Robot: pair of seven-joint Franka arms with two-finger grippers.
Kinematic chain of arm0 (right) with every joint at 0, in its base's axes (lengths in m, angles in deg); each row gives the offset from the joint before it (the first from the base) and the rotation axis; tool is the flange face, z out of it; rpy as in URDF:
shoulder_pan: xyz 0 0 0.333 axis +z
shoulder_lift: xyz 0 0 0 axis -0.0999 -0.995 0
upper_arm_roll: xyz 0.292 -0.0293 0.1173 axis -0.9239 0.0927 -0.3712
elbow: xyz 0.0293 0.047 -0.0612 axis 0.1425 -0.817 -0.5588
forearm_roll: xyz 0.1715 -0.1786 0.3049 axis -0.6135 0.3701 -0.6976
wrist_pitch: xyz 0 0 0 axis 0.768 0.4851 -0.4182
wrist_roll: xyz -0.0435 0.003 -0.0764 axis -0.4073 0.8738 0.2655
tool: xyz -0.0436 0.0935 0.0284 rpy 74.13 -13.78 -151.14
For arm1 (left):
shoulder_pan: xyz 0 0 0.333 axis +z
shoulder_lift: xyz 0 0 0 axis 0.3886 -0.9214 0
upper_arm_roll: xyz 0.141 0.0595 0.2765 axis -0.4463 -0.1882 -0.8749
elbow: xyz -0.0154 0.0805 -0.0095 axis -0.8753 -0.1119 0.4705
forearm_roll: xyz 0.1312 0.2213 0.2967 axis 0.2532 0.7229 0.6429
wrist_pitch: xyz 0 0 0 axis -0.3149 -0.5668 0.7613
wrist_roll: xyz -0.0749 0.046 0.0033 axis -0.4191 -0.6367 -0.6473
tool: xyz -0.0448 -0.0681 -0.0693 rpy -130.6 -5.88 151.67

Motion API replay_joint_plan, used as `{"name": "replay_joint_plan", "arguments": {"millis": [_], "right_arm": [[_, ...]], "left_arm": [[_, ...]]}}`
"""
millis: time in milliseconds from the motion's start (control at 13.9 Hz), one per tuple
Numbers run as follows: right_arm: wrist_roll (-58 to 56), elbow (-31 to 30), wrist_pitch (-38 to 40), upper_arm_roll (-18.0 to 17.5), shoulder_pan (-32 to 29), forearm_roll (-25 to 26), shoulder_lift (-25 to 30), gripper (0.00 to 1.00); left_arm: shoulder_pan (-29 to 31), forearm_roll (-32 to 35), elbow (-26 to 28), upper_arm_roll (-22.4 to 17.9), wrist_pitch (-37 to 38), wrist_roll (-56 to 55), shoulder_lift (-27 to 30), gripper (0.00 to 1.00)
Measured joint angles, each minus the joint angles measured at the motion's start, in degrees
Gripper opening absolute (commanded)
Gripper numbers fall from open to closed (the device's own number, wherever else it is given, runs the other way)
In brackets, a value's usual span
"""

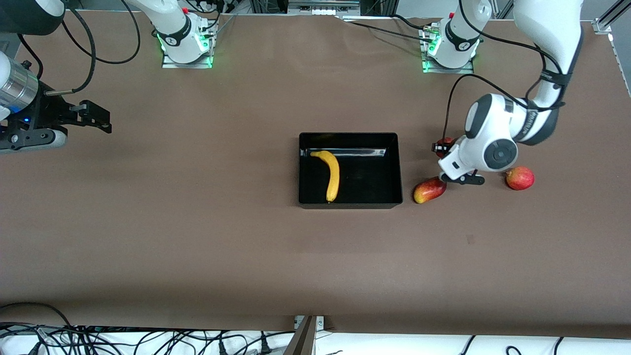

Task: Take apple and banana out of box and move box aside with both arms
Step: 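Lift the apple out and set it beside the mango with the left gripper, then reach the left gripper into the box and grasp the yellow banana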

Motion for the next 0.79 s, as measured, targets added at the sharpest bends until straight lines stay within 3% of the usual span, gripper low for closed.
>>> {"name": "replay_joint_plan", "arguments": {"millis": [72,144,574,789], "right_arm": [[0.0,0.0,0.0,0.0,0.0,0.0,0.0,1.0],[0.0,0.0,0.0,0.0,0.0,0.0,0.0,1.0],[0.0,0.0,0.0,0.0,0.0,0.0,0.0,1.0],[0.0,0.0,0.0,0.0,0.0,0.0,0.0,1.0]], "left_arm": [[0.0,0.1,3.6,0.0,-5.5,0.4,0.4,0.61],[0.0,0.1,6.3,0.0,-9.2,0.6,0.5,1.0],[0.0,0.1,6.7,0.1,-10.2,0.8,2.4,1.0],[-0.1,0.1,-2.5,2.3,2.7,0.0,4.3,1.0]]}}
